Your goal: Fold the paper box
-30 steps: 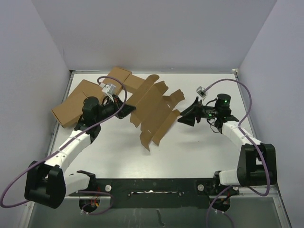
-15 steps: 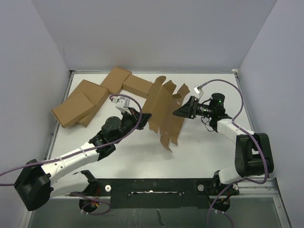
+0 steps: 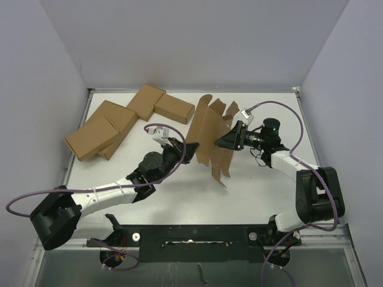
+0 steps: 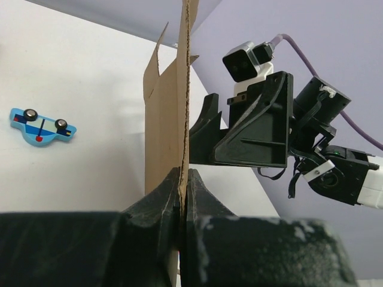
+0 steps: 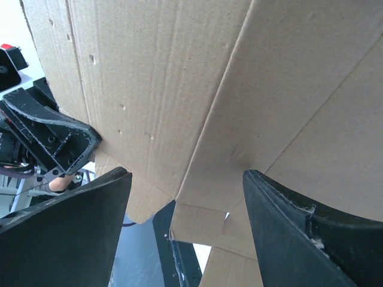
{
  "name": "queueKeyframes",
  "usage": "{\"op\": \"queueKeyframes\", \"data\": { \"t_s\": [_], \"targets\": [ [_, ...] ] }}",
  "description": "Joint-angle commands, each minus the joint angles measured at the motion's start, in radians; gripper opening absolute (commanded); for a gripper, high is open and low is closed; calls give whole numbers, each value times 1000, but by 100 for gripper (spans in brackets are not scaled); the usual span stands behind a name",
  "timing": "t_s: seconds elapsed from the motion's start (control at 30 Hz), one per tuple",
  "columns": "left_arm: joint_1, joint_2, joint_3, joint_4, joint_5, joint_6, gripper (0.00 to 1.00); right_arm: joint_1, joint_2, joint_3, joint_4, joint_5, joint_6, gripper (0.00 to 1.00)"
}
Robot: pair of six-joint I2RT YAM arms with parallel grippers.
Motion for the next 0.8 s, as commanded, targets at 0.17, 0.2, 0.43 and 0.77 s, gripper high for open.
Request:
{"op": "queueKeyframes", "data": {
  "t_s": [0.17, 0.2, 0.43, 0.77],
  "targets": [
    [-12, 62, -2, 268, 31, -105, 0, 7, -15, 14, 36, 4, -36, 81],
    [-11, 69, -5, 290, 39, -115, 0, 7, -16, 14, 40, 2, -39, 82],
    [-10, 113, -14, 351, 84, -188, 0, 2, -33, -6, 168, -31, 8, 84],
    [3, 154, -18, 346, 105, -234, 0, -26, -69, -36, 254, -34, 49, 69]
  ]
}}
